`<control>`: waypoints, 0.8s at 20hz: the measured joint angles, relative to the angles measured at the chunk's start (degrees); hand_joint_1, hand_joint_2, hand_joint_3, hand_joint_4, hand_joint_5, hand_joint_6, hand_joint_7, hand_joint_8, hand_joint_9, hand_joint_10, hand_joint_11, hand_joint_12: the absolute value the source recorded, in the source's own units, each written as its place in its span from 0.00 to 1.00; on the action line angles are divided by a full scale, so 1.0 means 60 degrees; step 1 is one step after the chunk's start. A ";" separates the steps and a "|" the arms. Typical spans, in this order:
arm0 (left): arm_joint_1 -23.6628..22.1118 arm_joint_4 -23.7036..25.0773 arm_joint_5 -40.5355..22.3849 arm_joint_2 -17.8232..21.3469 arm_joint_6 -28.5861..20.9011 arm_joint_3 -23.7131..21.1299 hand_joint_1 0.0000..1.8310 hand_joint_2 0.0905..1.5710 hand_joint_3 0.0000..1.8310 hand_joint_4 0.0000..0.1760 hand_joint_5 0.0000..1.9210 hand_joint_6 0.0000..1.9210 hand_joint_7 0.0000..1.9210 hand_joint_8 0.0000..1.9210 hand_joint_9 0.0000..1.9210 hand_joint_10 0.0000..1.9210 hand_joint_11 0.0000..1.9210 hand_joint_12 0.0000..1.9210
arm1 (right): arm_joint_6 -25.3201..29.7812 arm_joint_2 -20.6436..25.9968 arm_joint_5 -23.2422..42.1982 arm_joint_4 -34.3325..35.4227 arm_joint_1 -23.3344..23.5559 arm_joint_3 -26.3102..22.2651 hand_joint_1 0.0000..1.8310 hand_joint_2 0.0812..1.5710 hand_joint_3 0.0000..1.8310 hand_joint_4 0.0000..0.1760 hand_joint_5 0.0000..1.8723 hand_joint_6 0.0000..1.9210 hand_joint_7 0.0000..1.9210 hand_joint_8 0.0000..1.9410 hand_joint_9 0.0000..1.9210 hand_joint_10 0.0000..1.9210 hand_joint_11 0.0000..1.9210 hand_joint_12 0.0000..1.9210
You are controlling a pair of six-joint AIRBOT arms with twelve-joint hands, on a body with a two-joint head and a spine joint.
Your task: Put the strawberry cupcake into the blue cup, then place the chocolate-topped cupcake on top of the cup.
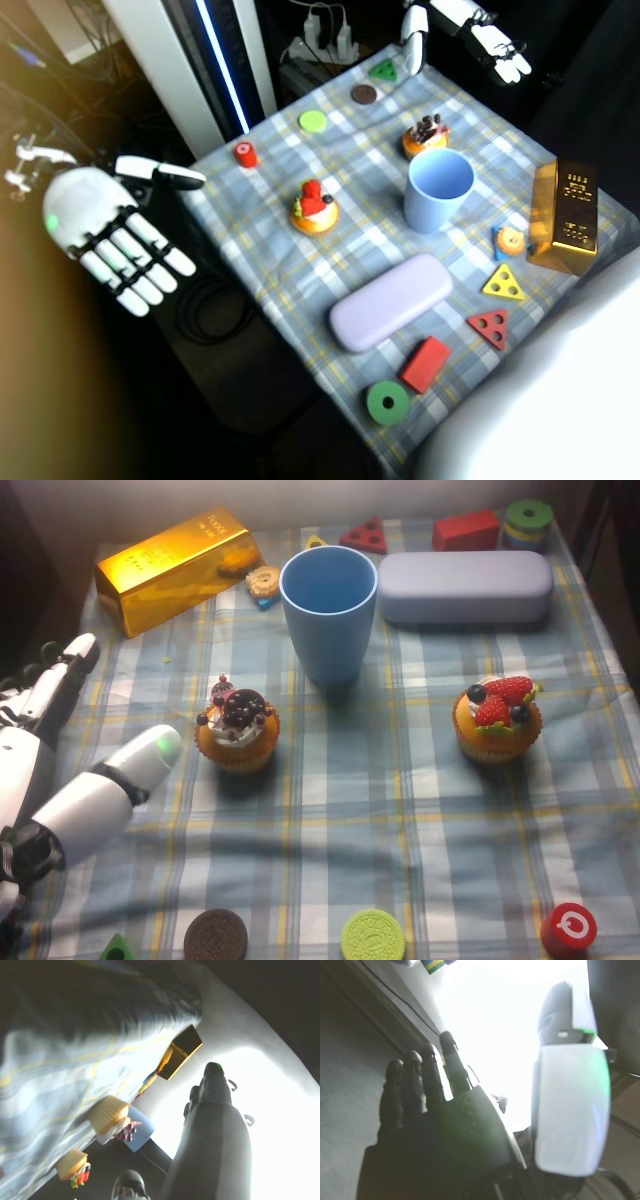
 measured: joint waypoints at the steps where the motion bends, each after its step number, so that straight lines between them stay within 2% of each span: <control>1: -0.0007 0.0004 0.0004 0.0000 0.0000 0.0000 0.00 0.79 0.04 0.81 0.04 0.00 0.16 0.00 0.13 0.06 0.00 0.66 | 0.0000 0.0000 0.0000 0.0004 0.0000 0.0000 0.00 0.66 0.01 0.32 0.00 0.00 0.00 0.00 0.00 0.00 0.00 0.00; 3: -0.0004 -0.0015 0.0007 0.0011 0.0004 0.0000 0.00 0.79 0.04 0.81 0.04 0.00 0.16 0.00 0.14 0.06 0.00 0.66 | 0.0109 0.0036 -0.0025 -0.0062 0.0000 0.0011 0.00 0.64 0.01 0.23 0.01 0.00 0.00 0.00 0.00 0.00 0.00 0.00; 4: -0.0004 -0.0011 0.0000 0.0011 0.0000 0.0000 0.00 0.79 0.04 0.81 0.04 0.00 0.16 0.00 0.14 0.06 0.00 0.66 | 0.0324 0.0066 -0.0066 -0.0233 0.0000 0.0098 0.01 0.64 0.00 0.10 0.01 0.00 0.00 0.00 0.00 0.00 0.00 0.00; 5: -0.0004 0.0000 0.0033 0.0062 0.0000 -0.0011 0.00 0.79 0.04 0.81 0.04 0.00 0.16 0.00 0.14 0.06 0.00 0.66 | 0.0681 0.0164 -0.0215 -0.0594 0.0102 0.0306 0.04 0.63 0.00 0.10 0.01 0.00 0.00 0.00 0.00 0.00 0.00 0.00; 6: -0.0007 -0.0007 -0.0004 0.0120 0.0004 -0.0007 0.00 0.79 0.04 0.81 0.04 0.00 0.16 0.00 0.14 0.06 0.00 0.66 | 0.0845 0.0324 -0.0605 -0.1031 0.0594 0.0539 0.16 0.58 0.00 0.27 0.03 0.00 0.03 0.00 0.01 0.00 0.03 0.01; 9: 0.0000 -0.0076 -0.0015 0.0117 0.0004 -0.0022 0.00 0.79 0.04 0.81 0.04 0.00 0.16 0.00 0.14 0.06 0.00 0.66 | 0.0860 0.0550 -0.1100 -0.1974 0.1177 0.0809 0.18 0.56 0.00 0.28 0.05 0.00 0.06 0.00 0.05 0.01 0.06 0.03; 10: 0.0007 -0.0153 -0.0018 0.0117 0.0004 -0.0051 0.00 0.67 0.01 0.77 0.01 0.00 0.03 0.00 0.03 0.01 0.00 0.13 | 0.0867 0.0586 -0.1424 -0.2346 0.1457 0.0896 0.23 0.56 0.00 0.20 0.07 0.01 0.08 0.01 0.05 0.00 0.05 0.02; 11: 0.0007 -0.0157 0.0007 0.0113 0.0000 -0.0069 0.00 0.64 0.00 0.67 0.02 0.00 0.01 0.00 0.00 0.00 0.00 0.03 | 0.0885 0.0652 -0.1763 -0.2674 0.1610 0.0954 0.26 0.56 0.00 0.10 0.07 0.01 0.07 0.00 0.04 0.00 0.04 0.02; 12: 0.0025 -0.0153 0.0022 0.0095 0.0000 -0.0069 0.01 0.64 0.00 0.61 0.02 0.00 0.00 0.00 0.00 0.00 0.00 0.00 | 0.0896 0.0739 -0.2058 -0.2940 0.1756 0.0987 0.27 0.56 0.00 0.13 0.07 0.01 0.08 0.00 0.04 0.00 0.04 0.02; 13: 0.0025 -0.0149 0.0022 0.0098 0.0004 -0.0069 0.08 0.64 0.00 0.44 0.04 0.00 0.02 0.00 0.00 0.00 0.00 0.00 | 0.0903 0.0838 -0.2426 -0.3268 0.1993 0.1089 0.29 0.55 0.00 0.19 0.08 0.01 0.09 0.01 0.04 0.00 0.04 0.02; 14: 0.0022 -0.0135 0.0036 0.0098 -0.0004 -0.0066 0.13 0.64 0.00 0.40 0.05 0.00 0.02 0.00 0.01 0.00 0.00 0.00 | 0.0922 0.0929 -0.2677 -0.3417 0.2171 0.1162 0.30 0.55 0.00 0.29 0.08 0.01 0.09 0.01 0.04 0.00 0.03 0.01; 15: -0.0025 -0.0127 0.0080 0.0106 0.0000 -0.0066 0.16 0.64 0.00 0.45 0.07 0.00 0.05 0.00 0.03 0.00 0.00 0.00 | 0.0922 0.0998 -0.2845 -0.3515 0.2346 0.1231 0.31 0.55 0.00 0.29 0.09 0.01 0.10 0.01 0.05 0.00 0.02 0.01; 16: -0.0066 -0.0120 0.0146 0.0117 0.0004 -0.0066 0.21 0.64 0.00 0.44 0.10 0.00 0.08 0.00 0.05 0.00 0.01 0.00 | 0.0925 0.1045 -0.3027 -0.3621 0.2521 0.1315 0.30 0.55 0.00 0.29 0.07 0.00 0.09 0.00 0.04 0.00 0.02 0.01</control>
